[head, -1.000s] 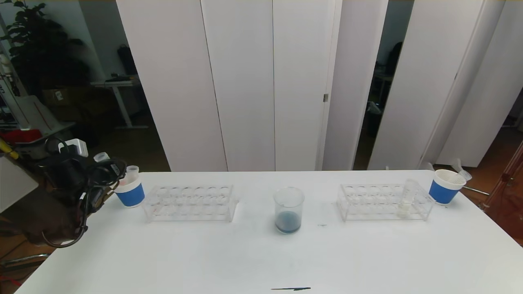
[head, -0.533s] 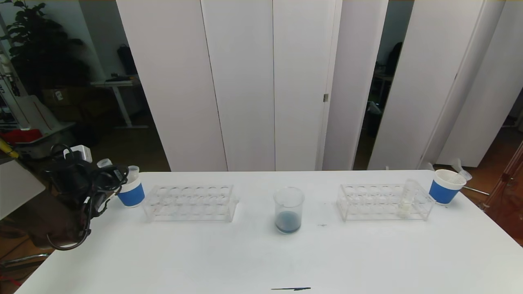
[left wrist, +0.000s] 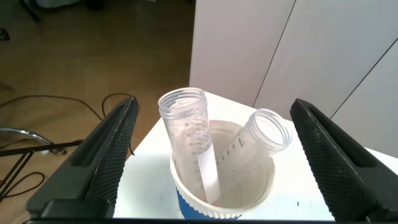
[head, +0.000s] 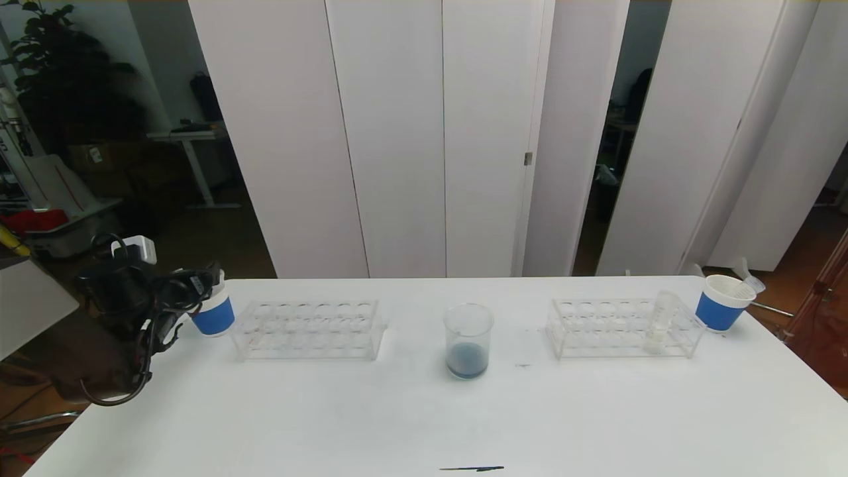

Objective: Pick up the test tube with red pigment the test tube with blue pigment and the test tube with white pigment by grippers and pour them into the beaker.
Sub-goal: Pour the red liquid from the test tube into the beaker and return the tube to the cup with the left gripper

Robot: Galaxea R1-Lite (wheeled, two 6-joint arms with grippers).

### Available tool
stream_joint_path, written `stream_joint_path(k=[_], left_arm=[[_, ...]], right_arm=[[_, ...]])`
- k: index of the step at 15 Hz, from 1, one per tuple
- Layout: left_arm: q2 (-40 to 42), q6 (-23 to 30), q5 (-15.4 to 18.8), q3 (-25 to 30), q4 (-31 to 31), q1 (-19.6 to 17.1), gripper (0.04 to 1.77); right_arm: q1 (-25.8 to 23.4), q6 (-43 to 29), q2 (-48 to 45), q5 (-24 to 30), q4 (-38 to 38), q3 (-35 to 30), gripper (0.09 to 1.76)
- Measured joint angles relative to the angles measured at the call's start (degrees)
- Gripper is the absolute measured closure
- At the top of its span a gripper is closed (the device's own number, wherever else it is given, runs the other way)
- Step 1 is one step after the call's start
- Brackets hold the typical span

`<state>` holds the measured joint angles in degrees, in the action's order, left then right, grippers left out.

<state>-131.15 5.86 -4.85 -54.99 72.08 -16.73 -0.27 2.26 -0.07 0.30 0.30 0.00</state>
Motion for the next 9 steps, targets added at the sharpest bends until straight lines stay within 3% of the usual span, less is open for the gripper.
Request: stream_joint_path(k=[6,9], left_arm=[[4.1,-0.6,0.0,0.2,-0.1,0.8,0.06],[10.1,-3.9,0.0,3.5,0.1,2.0,0.06]], right_arm=[[0.0,0.0,0.0,0.0,0.0,0.0,0.10],[0.0,0.0,0.0,0.0,0.0,0.0,0.10]])
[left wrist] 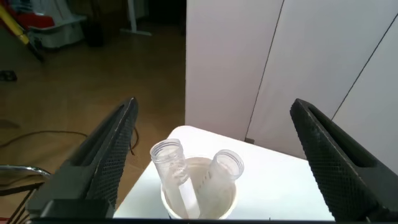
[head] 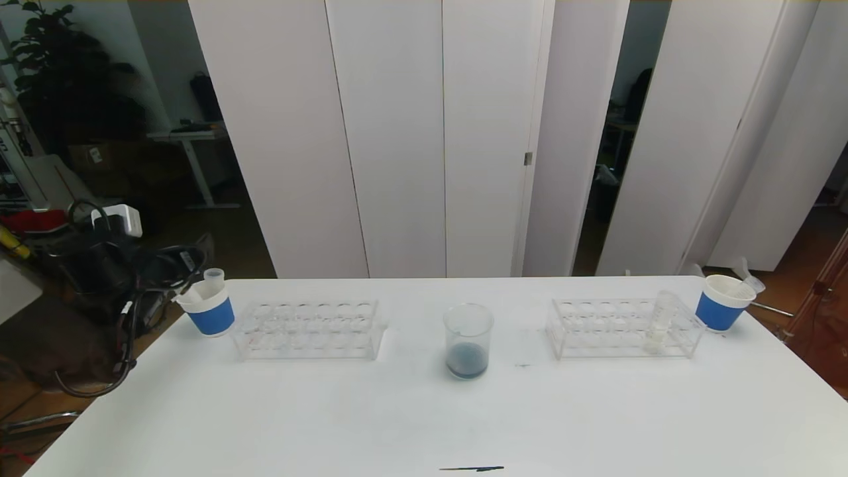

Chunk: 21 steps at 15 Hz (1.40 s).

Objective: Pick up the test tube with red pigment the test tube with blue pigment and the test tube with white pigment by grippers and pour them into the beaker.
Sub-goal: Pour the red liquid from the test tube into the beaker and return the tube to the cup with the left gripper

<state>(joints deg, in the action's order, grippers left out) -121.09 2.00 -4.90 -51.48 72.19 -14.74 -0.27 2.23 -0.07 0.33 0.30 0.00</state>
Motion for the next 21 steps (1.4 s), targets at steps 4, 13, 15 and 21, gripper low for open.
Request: stream_joint_path(k=[4,13,15,21], left_arm=[[12.9,-4.4,0.0,9.8,0.0,1.1,0.06],[54.4,-7.9,3.1,32.5,-18.0,6.6,0.06],[65.2,-9.1,3.1,34.4,-25.7,11.5,0.06],[95.0,-10.6,3.0,36.1,-57.1,17.6,0.06]], right_arm=[[0.0,0.0,0.0,0.0,0.0,0.0,0.10],[0.0,0.0,0.0,0.0,0.0,0.0,0.10],[0.0,0.0,0.0,0.0,0.0,0.0,0.10],[0.0,0.0,0.0,0.0,0.0,0.0,0.10]])
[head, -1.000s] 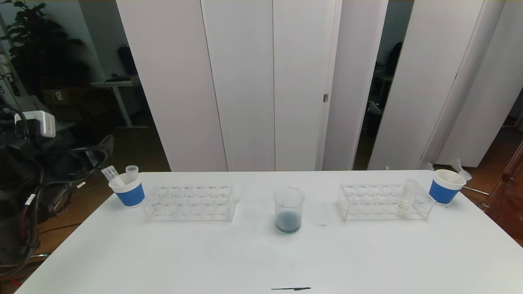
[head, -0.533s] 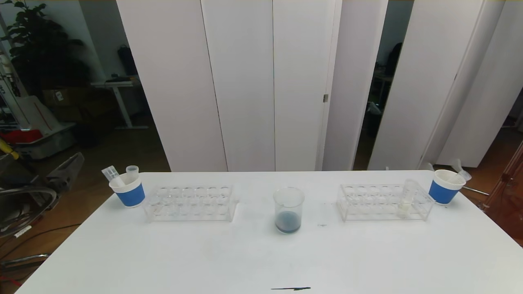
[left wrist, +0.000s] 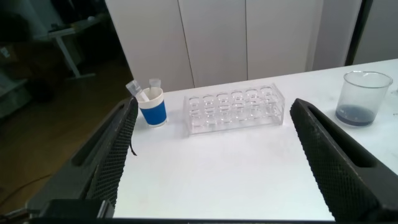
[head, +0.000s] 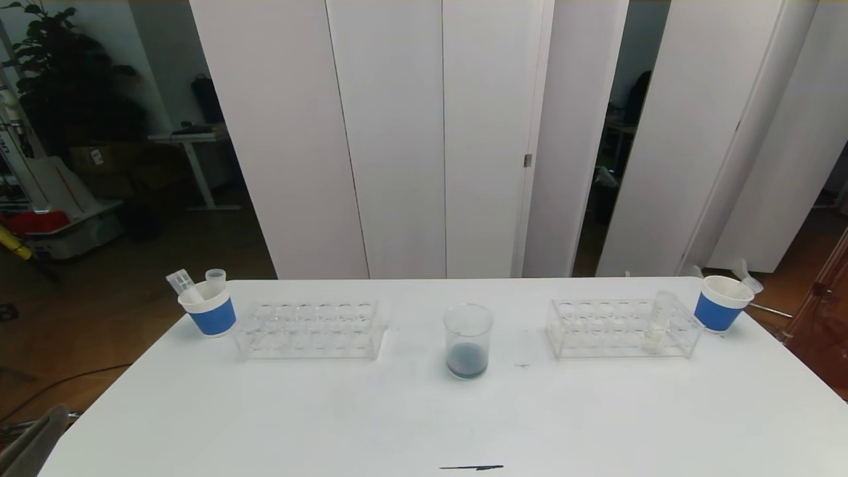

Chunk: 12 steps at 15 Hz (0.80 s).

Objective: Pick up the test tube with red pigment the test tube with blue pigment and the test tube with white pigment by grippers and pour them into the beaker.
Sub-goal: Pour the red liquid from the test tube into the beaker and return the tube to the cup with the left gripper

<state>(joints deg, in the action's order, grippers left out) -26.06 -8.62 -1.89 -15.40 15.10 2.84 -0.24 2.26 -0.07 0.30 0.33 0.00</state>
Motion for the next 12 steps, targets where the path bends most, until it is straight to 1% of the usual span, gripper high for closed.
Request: stream_joint_path(k=[1,2,4,6,8,10,12], left_arm=[[3.9,0.1,0.2,-0.1,-3.8,-0.2,0.06],[7.2,0.1,0.5,-0.2,-5.6,-0.7,0.06],[12.9,0.3,1.6,1.9,-6.8,-1.8,0.06],[18.7,0.3,4.7,4.7,-8.1,-2.3,0.06],[22.8,0.4,6.6,8.7,-8.3,-2.5,0.06],[24.9,0.7,6.7,13.0,-4.2,-2.6,0.06],[25.8,2.1,5.1,14.8,-6.5,-2.6,0.06]], right_arm=[[0.0,0.0,0.0,0.0,0.0,0.0,0.10],[0.0,0.0,0.0,0.0,0.0,0.0,0.10],[0.0,0.0,0.0,0.0,0.0,0.0,0.10],[0.0,0.0,0.0,0.0,0.0,0.0,0.10],[0.0,0.0,0.0,0.0,0.0,0.0,0.10],[0.0,0.0,0.0,0.0,0.0,0.0,0.10],[0.0,0.0,0.0,0.0,0.0,0.0,0.10]])
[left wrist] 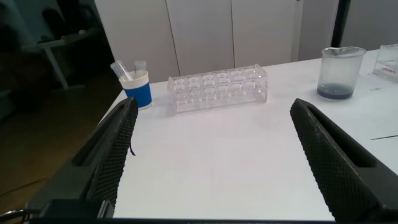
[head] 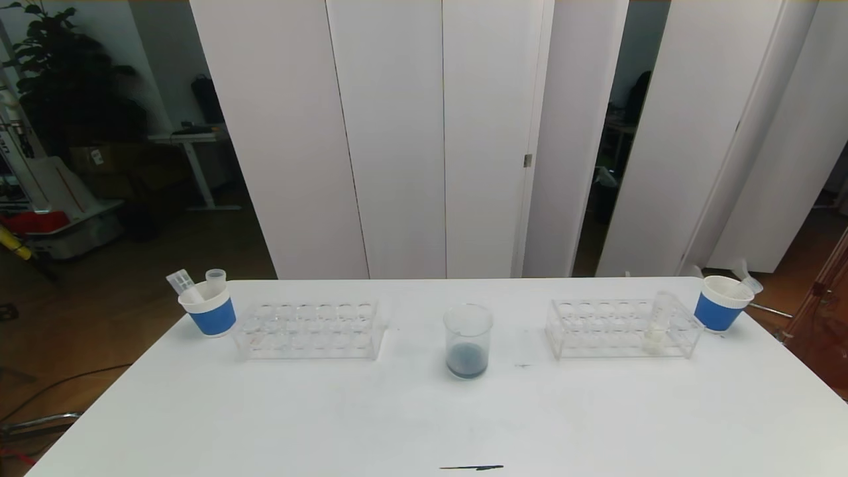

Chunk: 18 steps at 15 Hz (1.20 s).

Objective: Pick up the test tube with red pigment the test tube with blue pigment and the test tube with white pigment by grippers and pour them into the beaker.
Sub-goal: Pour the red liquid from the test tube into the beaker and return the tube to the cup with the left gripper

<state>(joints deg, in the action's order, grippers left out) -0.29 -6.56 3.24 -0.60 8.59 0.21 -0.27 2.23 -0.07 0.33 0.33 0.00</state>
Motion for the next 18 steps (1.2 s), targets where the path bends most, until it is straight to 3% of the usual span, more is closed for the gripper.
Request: stream_joint_path(k=[3,18], left_arm=[[0.3,1.7,-2.3,0.5,-8.2,0.0,0.06],[0.5,3.4,-2.9,0.6,-8.7,0.0,0.06]], right_arm=[[0.0,0.0,0.0,0.0,0.0,0.0,0.10],[0.0,0.0,0.0,0.0,0.0,0.0,0.10]])
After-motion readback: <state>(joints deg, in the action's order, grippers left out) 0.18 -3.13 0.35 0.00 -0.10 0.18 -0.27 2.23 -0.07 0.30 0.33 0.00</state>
